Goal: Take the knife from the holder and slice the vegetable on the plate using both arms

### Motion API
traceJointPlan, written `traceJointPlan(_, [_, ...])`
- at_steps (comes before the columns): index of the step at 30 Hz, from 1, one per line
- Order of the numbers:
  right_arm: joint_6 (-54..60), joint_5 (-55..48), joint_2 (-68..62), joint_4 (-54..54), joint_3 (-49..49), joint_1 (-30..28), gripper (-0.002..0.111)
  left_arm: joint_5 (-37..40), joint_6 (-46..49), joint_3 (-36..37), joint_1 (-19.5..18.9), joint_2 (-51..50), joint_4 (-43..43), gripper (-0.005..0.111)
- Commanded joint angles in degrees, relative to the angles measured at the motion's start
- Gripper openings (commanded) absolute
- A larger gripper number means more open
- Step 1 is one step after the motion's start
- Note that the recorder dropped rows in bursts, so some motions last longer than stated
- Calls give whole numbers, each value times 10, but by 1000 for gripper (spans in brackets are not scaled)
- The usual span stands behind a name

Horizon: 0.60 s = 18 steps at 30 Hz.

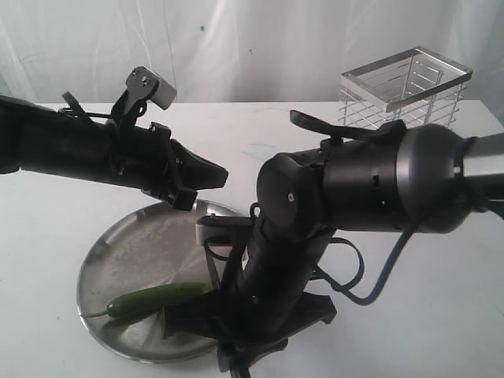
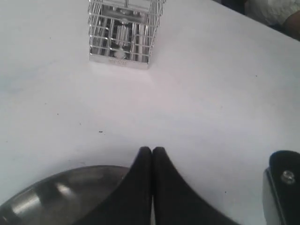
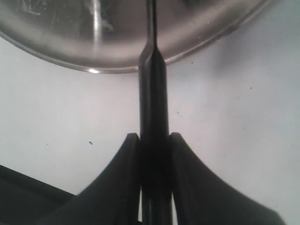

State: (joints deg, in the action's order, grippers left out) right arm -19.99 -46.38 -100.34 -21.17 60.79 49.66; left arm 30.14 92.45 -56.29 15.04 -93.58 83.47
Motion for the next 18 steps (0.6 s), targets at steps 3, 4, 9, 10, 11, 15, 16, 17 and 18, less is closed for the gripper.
traceJointPlan(3, [8, 16, -4, -11, -2, 28, 0, 15, 36, 5, -1, -17, 25, 0])
traceJointPlan(4, [8, 19, -7, -11, -2, 30, 0, 18, 35, 6, -1, -19, 21, 0])
traceJointPlan(9, [-16, 40, -12, 0, -2, 31, 0, 18, 36, 20, -1, -33, 15, 0])
traceJointPlan(10, [-18, 44, -12, 0, -2, 32, 0, 18, 36, 22, -1, -36, 15, 0])
traceJointPlan(11, [-19, 44, -12, 0, -2, 32, 0, 15, 36, 23, -1, -39, 15, 0])
traceJointPlan(15, [-40, 47, -12, 15, -2, 32, 0, 14, 36, 25, -1, -46, 13, 0])
traceJointPlan(16, [-54, 47, -12, 26, -2, 32, 0, 14, 36, 25, -1, -48, 13, 0])
traceJointPlan(17, [-69, 47, -12, 40, -2, 32, 0, 14, 36, 25, -1, -49, 13, 0])
traceJointPlan(18, [-81, 47, -12, 50, -2, 32, 0, 14, 36, 25, -1, -49, 13, 0])
